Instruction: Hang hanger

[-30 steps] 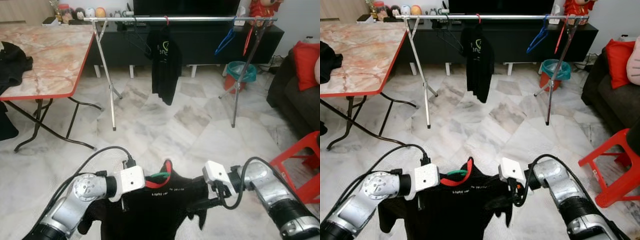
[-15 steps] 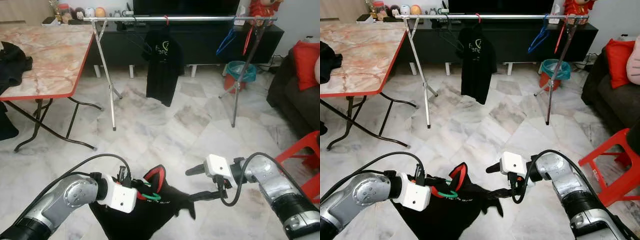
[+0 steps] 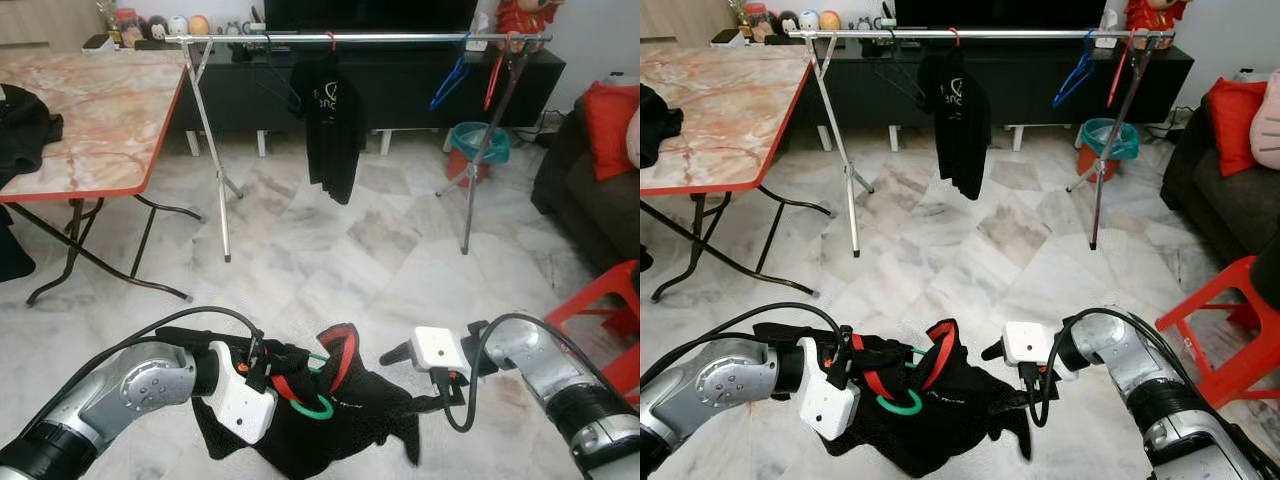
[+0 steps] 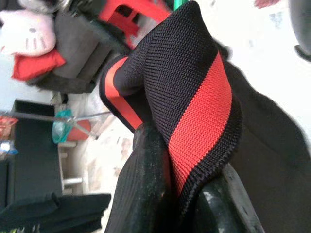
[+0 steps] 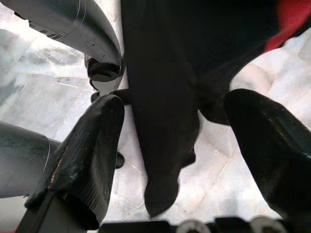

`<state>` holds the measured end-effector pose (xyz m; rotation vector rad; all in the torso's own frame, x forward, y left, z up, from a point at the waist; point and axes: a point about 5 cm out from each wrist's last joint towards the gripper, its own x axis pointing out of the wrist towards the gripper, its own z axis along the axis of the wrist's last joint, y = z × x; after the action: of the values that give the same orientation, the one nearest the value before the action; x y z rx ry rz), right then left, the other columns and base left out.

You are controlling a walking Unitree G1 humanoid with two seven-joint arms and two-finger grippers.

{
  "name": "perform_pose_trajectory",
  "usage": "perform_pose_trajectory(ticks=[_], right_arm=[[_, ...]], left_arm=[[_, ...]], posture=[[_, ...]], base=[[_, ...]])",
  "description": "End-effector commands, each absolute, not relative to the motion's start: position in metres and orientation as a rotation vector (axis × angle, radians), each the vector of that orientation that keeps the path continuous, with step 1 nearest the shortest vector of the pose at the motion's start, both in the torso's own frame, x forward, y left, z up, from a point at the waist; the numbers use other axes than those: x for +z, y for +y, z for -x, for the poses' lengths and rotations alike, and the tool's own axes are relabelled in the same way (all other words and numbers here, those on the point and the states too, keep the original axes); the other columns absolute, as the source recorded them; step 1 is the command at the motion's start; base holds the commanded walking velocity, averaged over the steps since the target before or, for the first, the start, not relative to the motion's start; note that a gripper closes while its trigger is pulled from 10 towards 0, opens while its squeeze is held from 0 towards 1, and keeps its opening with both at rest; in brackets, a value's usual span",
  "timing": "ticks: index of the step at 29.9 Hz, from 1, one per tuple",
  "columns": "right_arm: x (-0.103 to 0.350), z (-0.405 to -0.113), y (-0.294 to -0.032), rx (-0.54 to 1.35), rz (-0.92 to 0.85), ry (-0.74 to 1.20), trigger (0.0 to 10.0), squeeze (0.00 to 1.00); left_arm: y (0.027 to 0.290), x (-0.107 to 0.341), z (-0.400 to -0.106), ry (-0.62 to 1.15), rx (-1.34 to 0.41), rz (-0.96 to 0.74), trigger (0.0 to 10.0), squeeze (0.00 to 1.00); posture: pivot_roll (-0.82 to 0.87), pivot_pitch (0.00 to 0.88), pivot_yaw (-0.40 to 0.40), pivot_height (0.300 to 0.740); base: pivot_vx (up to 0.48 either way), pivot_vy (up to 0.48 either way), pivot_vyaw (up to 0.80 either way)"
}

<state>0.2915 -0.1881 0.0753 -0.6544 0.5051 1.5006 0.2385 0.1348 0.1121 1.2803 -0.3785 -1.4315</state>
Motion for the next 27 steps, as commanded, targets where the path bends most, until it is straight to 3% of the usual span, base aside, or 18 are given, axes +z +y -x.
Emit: perform_pose_trajectory(ticks=[1,7,18,27], right_arm=[[0.081,-0.299,-0.189,1.463,0.685,0.48,10.0,0.0],[0.098,-0.311,-0.19,1.382,0.6,0.383,10.0,0.0],[0.075,-0.288,-0.191,1.6,0.579,0.558,10.0,0.0],[0.071,-0.286,-0.185,1.639,0.563,0.557,10.0,0.0]], left_arm=[[0.132,0.114,-0.233,-0.42,-1.488,-1.315,10.0,0.0],[0.132,0.106,-0.223,-0.403,-1.552,-1.305,10.0,0.0],[0.121,0.112,-0.218,-0.469,-1.587,-1.298,10.0,0.0],[0.118,0.12,-0.22,-0.492,-1.575,-1.298,10.0,0.0]], posture=[[0.02,0.01,-0.023,0.74],[0.01,0.004,-0.022,0.74],[0.02,0.0,-0.028,0.74],[0.03,0.008,-0.032,0.74]], base=[[0.0,0.0,0.0],[0.0,0.0,0.0],[0.0,0.0,0.0],[0.0,0.0,0.0]])
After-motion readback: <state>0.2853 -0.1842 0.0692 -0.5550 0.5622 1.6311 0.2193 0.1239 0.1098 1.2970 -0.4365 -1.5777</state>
